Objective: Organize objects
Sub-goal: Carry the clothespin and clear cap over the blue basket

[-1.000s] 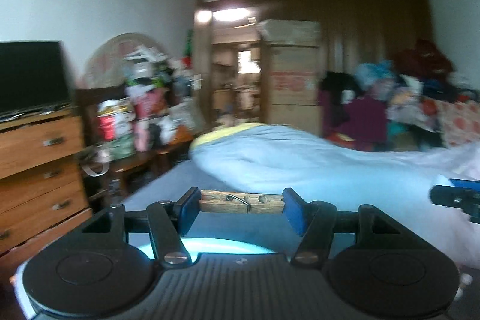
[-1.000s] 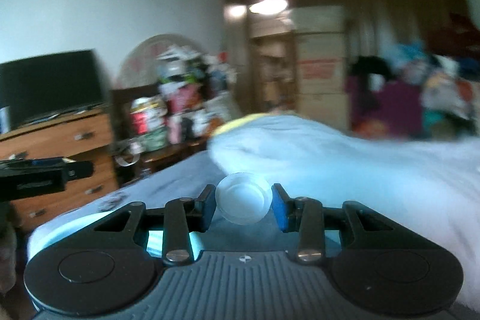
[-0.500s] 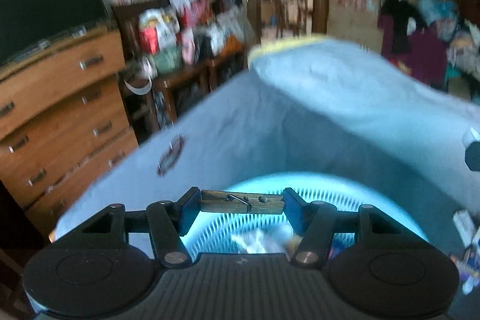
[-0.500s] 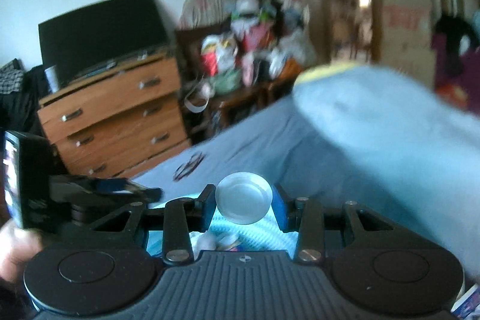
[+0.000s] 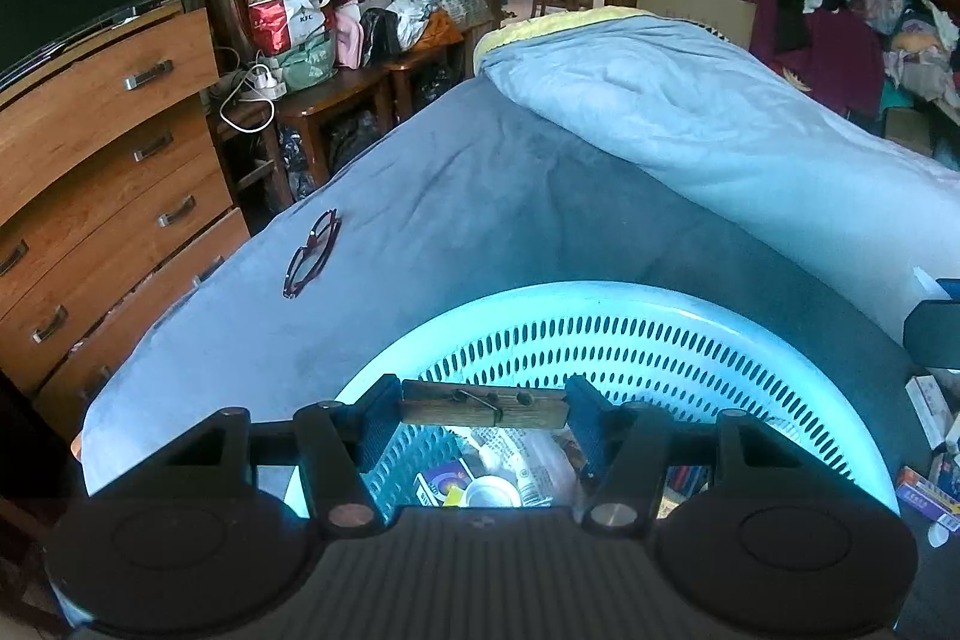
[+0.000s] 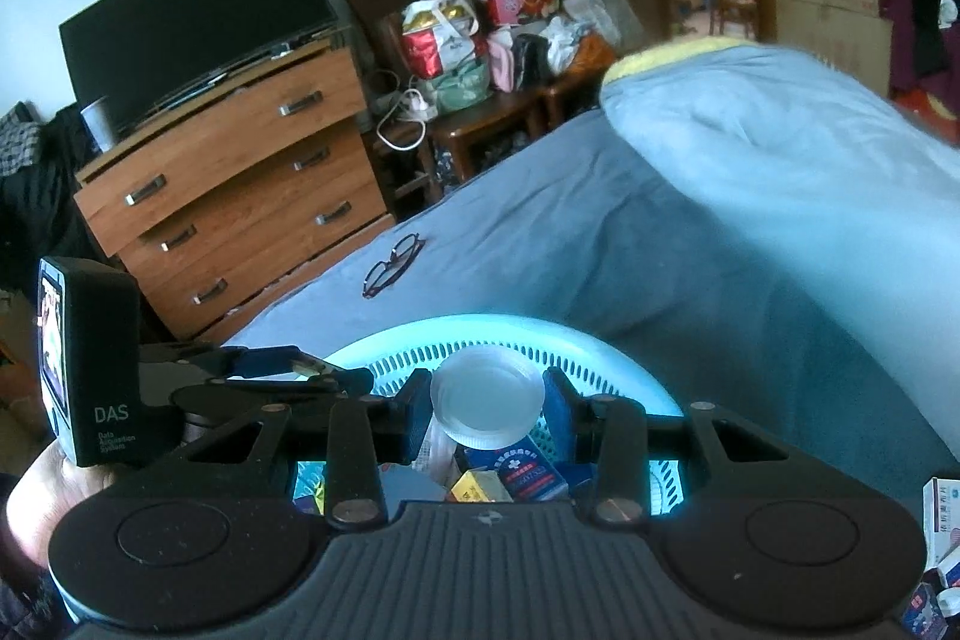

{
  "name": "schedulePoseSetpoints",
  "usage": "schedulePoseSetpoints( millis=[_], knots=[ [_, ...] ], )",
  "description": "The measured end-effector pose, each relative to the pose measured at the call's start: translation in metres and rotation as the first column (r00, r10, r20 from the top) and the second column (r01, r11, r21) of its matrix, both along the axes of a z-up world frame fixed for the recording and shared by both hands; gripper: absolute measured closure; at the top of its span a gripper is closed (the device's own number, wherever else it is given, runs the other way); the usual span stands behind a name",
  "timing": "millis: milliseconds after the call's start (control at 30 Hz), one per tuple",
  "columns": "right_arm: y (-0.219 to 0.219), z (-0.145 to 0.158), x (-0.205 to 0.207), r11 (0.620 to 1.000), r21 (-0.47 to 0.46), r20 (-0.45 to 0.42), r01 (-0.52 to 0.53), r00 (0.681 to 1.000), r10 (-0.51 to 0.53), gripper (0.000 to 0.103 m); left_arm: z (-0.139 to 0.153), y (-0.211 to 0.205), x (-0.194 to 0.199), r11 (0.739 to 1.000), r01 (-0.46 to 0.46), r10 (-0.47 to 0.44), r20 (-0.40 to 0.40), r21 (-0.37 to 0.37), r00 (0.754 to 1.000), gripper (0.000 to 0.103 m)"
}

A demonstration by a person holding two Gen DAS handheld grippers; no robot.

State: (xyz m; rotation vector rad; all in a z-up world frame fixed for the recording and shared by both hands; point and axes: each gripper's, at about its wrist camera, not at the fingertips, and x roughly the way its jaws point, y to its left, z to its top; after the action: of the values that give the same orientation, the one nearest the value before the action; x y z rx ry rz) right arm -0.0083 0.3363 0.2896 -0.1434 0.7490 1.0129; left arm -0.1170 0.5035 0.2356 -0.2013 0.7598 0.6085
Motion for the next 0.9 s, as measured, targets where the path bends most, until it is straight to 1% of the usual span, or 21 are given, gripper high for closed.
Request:
schedulePoseSetpoints(
  millis=[233, 900],
  knots=[
    [-0.001, -0.001, 0.0, 1.0, 0.0, -0.002, 0.0, 1.0, 0.0, 0.063, -0.003, -0.001, 0.008, 1.0, 0.005, -0.005, -0.003, 0.001, 1.0, 0.041],
    [-0.003, -0.005, 0.006, 1.0, 0.004, -0.017, 0.008, 1.0, -0.008, 0.063, -0.006, -0.001, 0.012, 1.0, 0.005, -0.005, -0.012, 0.0, 1.0, 0.041]
  ],
)
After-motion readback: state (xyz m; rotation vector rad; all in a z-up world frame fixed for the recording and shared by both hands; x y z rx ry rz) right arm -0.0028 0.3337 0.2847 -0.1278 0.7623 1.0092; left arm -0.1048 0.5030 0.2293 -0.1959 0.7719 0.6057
